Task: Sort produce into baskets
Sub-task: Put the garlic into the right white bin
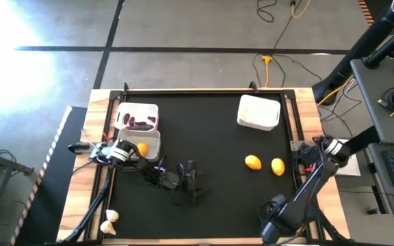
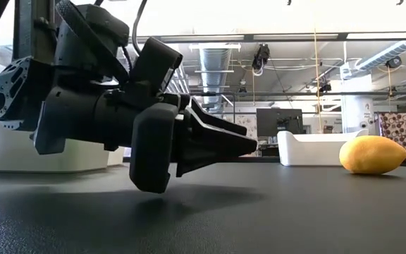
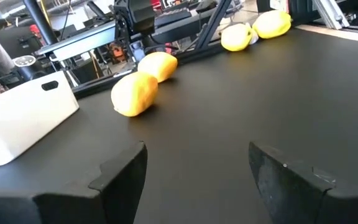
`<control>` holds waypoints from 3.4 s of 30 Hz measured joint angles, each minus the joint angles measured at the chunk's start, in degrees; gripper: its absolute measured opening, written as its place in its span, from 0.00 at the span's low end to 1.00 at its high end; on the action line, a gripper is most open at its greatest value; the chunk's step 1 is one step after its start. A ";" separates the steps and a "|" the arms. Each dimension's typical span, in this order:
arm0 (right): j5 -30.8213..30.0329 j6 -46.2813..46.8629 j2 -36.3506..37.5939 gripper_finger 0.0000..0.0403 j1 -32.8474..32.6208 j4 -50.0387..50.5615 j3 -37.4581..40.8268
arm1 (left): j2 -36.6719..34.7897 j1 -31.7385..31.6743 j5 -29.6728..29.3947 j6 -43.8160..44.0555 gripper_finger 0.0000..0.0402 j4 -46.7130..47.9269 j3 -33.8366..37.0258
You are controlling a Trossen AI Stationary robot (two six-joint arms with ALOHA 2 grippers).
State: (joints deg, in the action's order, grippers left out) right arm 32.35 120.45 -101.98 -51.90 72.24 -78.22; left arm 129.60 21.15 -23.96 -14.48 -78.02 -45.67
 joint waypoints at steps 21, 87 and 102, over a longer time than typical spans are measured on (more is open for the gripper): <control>3.88 -9.49 -6.12 0.47 0.31 0.61 11.74 | 0.00 0.04 -0.02 0.44 0.65 0.09 0.44; 7.54 -16.91 -5.93 0.57 2.03 -12.06 14.65 | -0.02 0.02 -0.03 1.75 0.65 0.11 0.37; 7.64 -18.99 -5.72 0.32 3.91 -17.24 16.29 | -0.04 0.02 -0.04 1.75 0.65 0.11 0.37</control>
State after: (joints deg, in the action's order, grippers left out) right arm 39.99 101.46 -107.70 -47.99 55.01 -61.93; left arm 129.56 21.17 -24.01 -12.73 -77.91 -45.30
